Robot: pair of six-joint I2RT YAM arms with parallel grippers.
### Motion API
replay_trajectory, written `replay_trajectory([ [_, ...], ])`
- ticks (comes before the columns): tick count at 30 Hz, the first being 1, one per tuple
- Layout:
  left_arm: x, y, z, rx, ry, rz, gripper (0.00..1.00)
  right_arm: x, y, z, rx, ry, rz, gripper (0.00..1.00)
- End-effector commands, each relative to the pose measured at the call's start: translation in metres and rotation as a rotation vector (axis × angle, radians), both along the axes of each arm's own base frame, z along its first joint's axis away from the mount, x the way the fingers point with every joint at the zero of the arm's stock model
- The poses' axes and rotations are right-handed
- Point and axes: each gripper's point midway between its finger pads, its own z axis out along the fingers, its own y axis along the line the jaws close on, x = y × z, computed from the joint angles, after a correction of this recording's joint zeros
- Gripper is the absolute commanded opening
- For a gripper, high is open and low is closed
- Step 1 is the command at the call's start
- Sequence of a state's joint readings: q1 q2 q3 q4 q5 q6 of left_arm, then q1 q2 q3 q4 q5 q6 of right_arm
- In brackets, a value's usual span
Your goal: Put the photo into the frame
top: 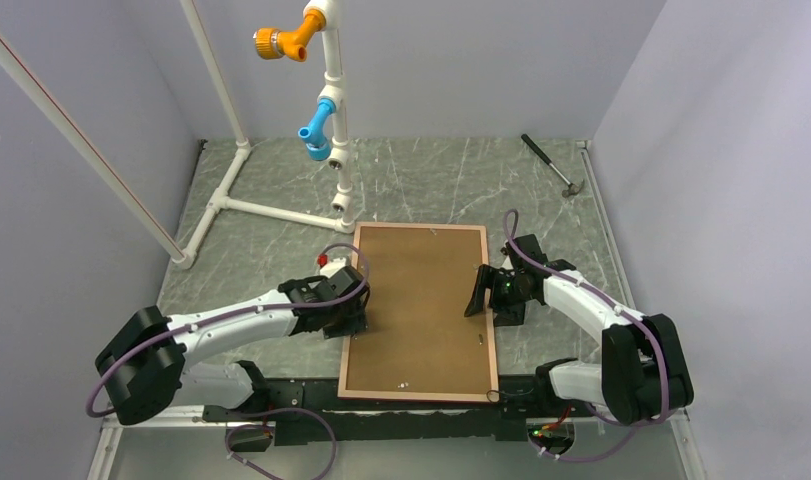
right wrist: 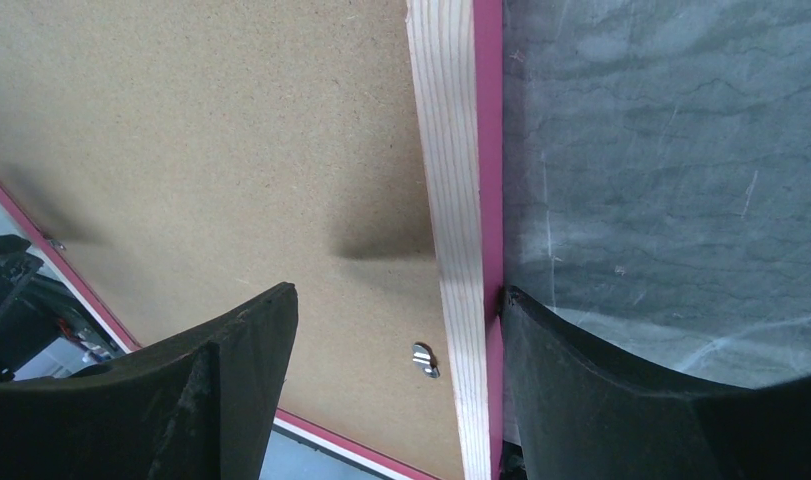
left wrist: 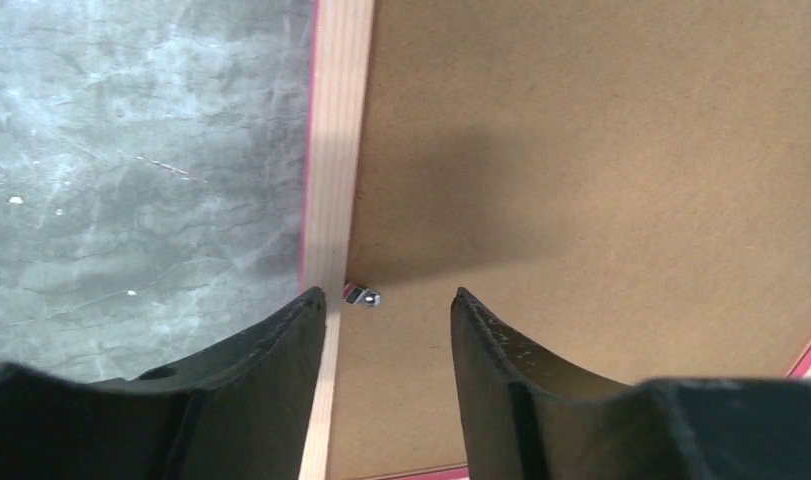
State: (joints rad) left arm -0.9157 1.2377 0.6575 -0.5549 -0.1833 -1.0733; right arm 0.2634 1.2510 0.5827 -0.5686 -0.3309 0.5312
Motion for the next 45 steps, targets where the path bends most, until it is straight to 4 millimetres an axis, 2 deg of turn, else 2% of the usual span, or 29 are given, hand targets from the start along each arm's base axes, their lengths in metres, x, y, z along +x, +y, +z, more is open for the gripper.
replay_trajectory([
  [1,-0.002,0.022,-0.019,0.127,0.027,0.022,0.60,0.016,0.013,0.013,0.058,-0.064,0.023,0.76],
  [5,0.000,0.027,-0.014,0.152,0.012,0.027,0.65,0.016,0.013,0.012,0.061,-0.062,0.026,0.76],
  [14,0.009,0.031,0.012,0.074,-0.102,0.056,0.63,0.014,0.014,0.009,0.066,-0.055,0.029,0.76],
  [17,0.010,0.031,0.009,0.067,-0.116,0.055,0.62,0.013,0.015,0.008,0.068,-0.052,0.029,0.76],
  [26,0.008,0.018,-0.017,0.086,-0.043,0.029,0.60,0.011,0.015,0.006,0.076,-0.044,0.030,0.76],
  [32,0.004,0.023,-0.023,0.116,-0.019,0.027,0.47,0.009,0.014,0.004,0.069,-0.042,0.032,0.76],
  [41,-0.010,0.033,-0.029,0.125,0.011,0.018,0.11,0.010,0.014,0.003,0.069,-0.037,0.035,0.76],
  [45,-0.014,0.031,-0.028,0.123,0.015,-0.008,0.07,0.010,0.014,0.003,0.066,-0.038,0.034,0.76],
])
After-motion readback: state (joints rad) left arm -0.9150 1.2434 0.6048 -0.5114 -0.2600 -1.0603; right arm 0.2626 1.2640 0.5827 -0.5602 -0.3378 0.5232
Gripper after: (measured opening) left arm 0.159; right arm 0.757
